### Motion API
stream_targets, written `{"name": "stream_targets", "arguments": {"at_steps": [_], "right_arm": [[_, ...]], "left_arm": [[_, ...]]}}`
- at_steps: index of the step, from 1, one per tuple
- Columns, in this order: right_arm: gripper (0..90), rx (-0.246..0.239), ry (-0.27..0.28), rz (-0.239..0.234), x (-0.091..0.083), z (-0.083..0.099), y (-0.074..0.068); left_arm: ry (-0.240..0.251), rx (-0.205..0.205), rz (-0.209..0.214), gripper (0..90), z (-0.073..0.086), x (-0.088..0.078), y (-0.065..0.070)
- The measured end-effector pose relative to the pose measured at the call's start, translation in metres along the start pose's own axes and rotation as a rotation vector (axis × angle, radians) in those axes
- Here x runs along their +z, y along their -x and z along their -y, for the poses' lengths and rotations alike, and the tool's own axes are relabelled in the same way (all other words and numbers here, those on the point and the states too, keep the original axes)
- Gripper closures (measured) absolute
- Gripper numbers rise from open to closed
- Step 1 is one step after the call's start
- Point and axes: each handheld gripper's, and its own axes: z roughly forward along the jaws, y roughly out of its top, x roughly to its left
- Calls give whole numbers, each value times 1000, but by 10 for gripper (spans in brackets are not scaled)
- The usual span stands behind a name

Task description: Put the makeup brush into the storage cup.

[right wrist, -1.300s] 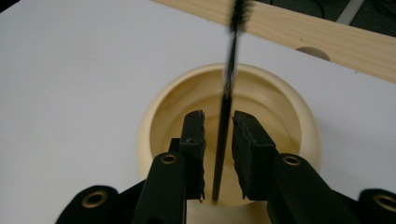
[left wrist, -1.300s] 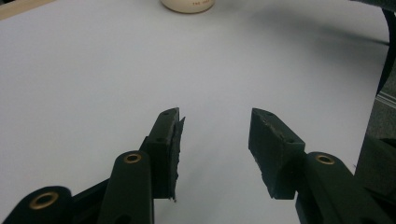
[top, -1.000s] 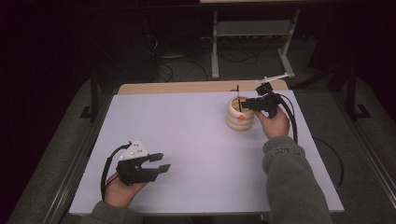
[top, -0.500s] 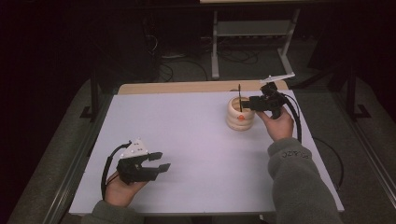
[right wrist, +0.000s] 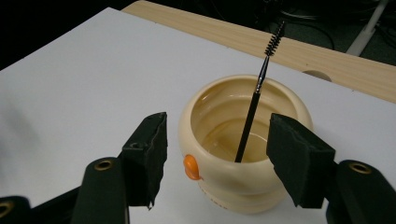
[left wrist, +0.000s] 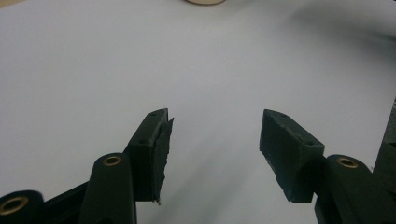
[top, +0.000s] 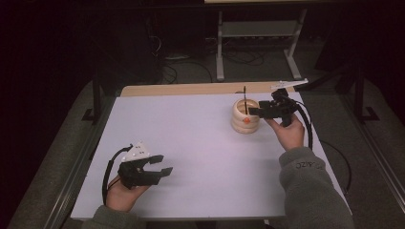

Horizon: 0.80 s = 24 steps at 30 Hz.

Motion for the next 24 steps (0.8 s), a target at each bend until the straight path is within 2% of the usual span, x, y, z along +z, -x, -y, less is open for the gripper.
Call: {"name": "stream_targets", "arguments": {"at_steps": [4,11,14,24], "right_arm": [[355,6,-5,-4,-5,3,-1],[337,-21,8,-5,-13,7,-7],[324,-32,11,-16,-14,10,-9],[282,-26,-2,-37,-15,21,-15]], "left_arm": [[7,-3,-7,410,0,-2,0],[10,-8,-19,395,1,-4,-2],[13,-13,-24,389,2,-3,-3],[8,-14,-36,361,3,-2,-4]]}}
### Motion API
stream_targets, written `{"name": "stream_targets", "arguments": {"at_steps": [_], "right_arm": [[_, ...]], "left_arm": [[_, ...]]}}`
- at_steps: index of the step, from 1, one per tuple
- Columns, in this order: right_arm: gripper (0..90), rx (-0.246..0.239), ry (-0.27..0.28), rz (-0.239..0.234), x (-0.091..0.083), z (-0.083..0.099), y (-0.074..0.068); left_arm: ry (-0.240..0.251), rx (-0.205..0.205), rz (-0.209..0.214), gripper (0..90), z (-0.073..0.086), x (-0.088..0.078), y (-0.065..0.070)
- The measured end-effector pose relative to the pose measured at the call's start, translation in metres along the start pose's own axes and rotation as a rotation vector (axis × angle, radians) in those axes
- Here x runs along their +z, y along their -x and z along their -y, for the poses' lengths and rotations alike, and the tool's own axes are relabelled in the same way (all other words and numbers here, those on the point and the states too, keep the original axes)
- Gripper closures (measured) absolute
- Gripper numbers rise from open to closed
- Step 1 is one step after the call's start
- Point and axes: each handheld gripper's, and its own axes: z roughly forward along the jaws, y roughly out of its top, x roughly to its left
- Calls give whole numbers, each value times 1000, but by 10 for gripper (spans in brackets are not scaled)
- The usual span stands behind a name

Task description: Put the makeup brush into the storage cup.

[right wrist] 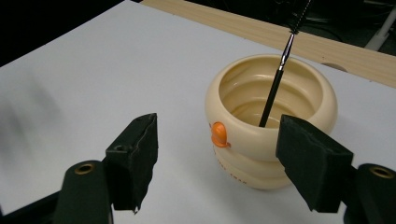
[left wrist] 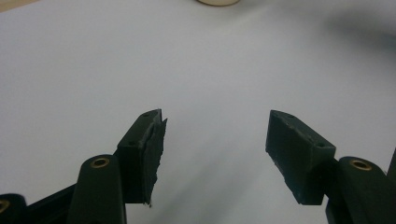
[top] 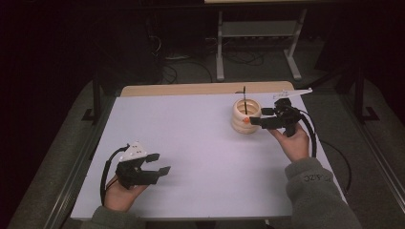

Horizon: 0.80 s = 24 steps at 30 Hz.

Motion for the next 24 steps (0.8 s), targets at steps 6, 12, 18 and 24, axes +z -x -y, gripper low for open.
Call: {"name": "stream_targets", "arguments": {"at_steps": [6,12,18,24], "right_arm": [[259,-22,10,7,-3,6,-3],[252,-32,10,4,-6,12,-7],[246,-43,14,-1,-8,19,-10],[239,-42,4,-10,-10,26,-13]], "left_arm": [[3,-12,-1,338,0,0,0],[2,-11,0,319,0,1,-2],[7,-25,2,302,1,1,-2],[6,-18,9,280,2,1,-3]]}}
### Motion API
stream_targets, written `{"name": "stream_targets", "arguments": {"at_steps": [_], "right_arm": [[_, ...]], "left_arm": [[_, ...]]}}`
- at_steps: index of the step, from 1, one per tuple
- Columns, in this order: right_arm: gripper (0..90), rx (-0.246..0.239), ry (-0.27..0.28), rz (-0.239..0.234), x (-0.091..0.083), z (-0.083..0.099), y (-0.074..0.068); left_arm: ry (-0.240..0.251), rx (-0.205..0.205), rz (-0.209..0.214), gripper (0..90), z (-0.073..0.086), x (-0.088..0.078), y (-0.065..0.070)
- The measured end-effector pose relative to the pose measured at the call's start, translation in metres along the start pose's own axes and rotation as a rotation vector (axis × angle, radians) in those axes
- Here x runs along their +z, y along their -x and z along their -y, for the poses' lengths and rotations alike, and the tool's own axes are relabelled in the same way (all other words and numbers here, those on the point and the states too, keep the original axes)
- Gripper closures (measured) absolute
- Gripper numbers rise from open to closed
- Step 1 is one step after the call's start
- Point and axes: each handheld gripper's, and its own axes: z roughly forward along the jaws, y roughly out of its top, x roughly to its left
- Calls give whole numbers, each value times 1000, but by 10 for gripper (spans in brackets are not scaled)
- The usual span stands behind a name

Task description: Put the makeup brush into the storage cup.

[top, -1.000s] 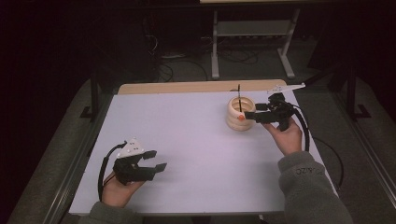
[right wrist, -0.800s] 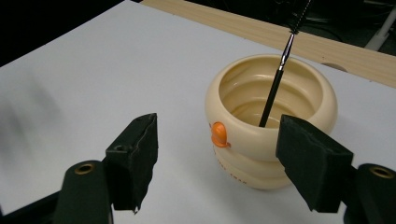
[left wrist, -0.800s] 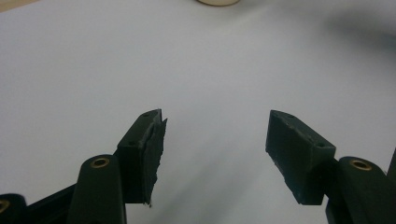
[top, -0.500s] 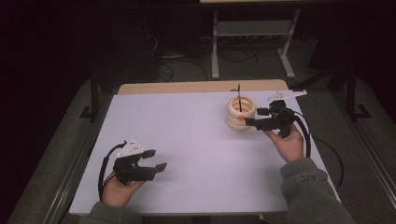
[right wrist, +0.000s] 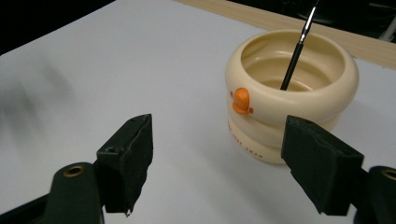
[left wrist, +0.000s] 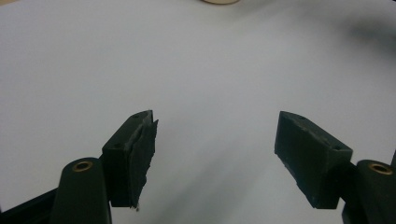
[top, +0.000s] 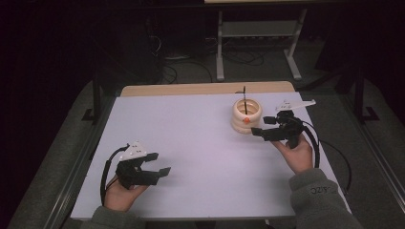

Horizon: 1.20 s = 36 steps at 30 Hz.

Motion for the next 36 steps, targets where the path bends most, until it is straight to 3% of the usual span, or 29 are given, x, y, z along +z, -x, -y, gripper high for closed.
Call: {"name": "stream_targets", "arguments": {"at_steps": [19,36], "right_arm": [[233,-36,28,-19,-15,15,-17],[213,-47,26,-43,-18,42,-32]], "left_arm": [[7,-3,0,234,2,-1,-2],[-3,4,12,181,4,-2,-3]]}}
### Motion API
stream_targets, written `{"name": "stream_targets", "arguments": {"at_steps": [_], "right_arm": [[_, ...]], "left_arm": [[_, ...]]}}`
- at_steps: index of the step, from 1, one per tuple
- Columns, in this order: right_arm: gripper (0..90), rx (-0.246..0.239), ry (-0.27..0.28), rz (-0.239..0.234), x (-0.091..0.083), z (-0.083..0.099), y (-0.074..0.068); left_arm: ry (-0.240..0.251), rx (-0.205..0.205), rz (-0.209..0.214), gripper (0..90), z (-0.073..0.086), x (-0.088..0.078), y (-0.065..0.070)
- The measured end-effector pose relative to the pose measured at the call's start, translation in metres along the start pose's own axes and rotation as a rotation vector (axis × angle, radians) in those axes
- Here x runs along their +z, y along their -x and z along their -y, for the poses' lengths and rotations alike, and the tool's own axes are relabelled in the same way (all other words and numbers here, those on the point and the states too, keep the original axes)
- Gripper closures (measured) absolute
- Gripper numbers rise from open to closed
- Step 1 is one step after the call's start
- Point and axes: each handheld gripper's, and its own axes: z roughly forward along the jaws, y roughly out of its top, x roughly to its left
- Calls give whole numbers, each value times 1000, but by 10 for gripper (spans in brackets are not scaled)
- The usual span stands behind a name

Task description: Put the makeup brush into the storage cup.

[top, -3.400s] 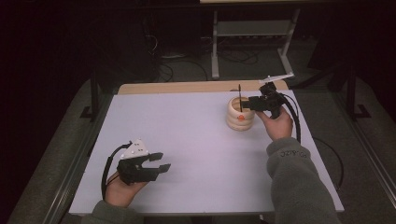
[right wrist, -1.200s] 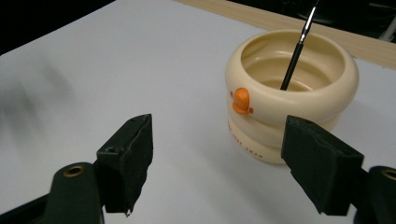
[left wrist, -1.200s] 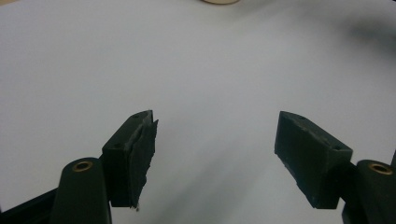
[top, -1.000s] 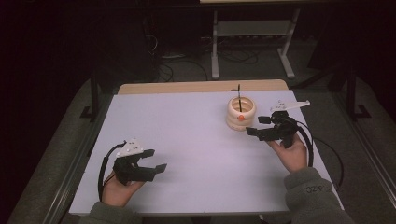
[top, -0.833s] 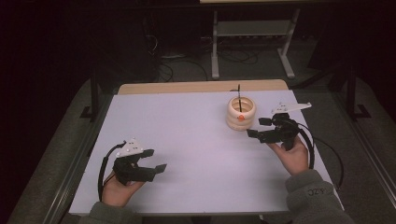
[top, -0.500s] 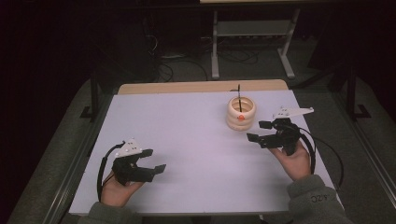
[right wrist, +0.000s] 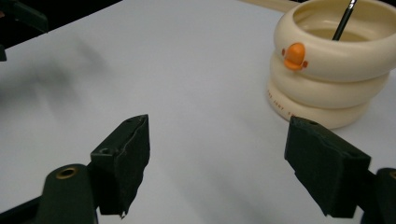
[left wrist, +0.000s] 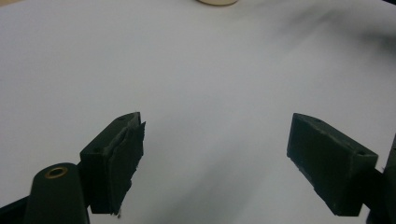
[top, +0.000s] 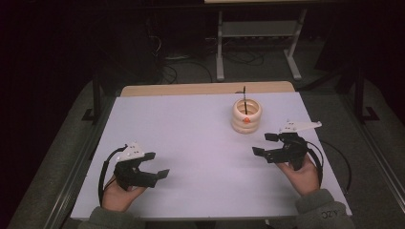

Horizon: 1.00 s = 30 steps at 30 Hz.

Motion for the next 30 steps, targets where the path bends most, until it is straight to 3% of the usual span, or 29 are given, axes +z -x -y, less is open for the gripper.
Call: {"name": "stream_targets", "arguments": {"at_steps": [15,20,22,30], "right_arm": [[196,33,-17,-21,4,28,-7],[198,35,-24,-23,5,34,-10],[197,30,-28,-24,5,37,-11],[186,35,-36,-30,2,46,-12]], "left_arm": [[0,-6,-30,202,10,0,-1],[-16,9,-41,202,13,1,-1],[-12,-5,-43,202,15,2,0],[-24,4,-28,199,20,2,-1]]}}
